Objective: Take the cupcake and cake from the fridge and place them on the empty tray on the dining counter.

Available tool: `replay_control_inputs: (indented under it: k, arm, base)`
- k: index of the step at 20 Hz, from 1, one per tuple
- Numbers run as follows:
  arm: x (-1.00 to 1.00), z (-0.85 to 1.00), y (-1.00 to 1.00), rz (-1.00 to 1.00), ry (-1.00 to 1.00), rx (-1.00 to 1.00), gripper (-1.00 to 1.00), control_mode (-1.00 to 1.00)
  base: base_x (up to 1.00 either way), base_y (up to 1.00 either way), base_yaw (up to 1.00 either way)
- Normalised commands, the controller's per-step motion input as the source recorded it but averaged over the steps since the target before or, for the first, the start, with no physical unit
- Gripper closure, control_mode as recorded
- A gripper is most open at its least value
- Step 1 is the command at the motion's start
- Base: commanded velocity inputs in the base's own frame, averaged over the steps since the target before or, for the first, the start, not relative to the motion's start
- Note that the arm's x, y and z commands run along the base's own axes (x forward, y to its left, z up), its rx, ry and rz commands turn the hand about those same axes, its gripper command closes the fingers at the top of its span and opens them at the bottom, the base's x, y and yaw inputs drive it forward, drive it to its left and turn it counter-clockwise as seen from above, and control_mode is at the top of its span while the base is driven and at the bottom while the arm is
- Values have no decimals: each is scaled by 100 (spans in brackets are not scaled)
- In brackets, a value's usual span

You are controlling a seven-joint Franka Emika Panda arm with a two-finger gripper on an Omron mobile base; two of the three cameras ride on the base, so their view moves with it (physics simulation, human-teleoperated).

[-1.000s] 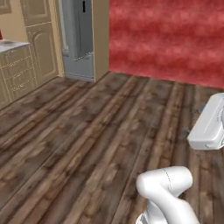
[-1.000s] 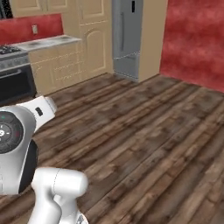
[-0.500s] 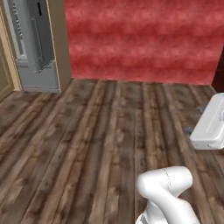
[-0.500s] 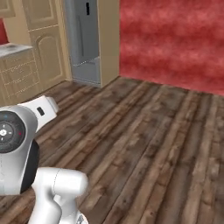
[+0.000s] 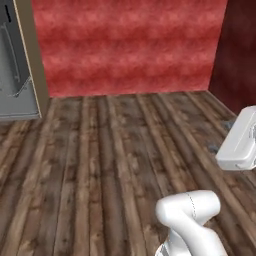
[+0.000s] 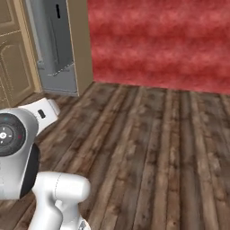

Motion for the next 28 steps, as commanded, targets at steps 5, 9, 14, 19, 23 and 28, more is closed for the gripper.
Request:
replay_control_inputs:
  k: [5, 9, 14, 19, 23, 28]
  arm:
    - [0, 0, 0, 0, 0, 0, -100, 100]
    - [0, 0, 0, 0, 0, 0, -100, 100]
    - [0, 0, 0, 0, 0, 0, -100, 100]
    - [0, 0, 0, 0, 0, 0, -100, 100]
    - [0, 0, 0, 0, 0, 0, -100, 100]
    - [0, 0, 0, 0, 0, 0, -100, 100]
  base:
    - [9, 100, -36]
    - [7, 100, -30]
    - [0, 100, -21]
    - [0, 100, -6]
    - [0, 100, 0]
    - [12, 100, 0]
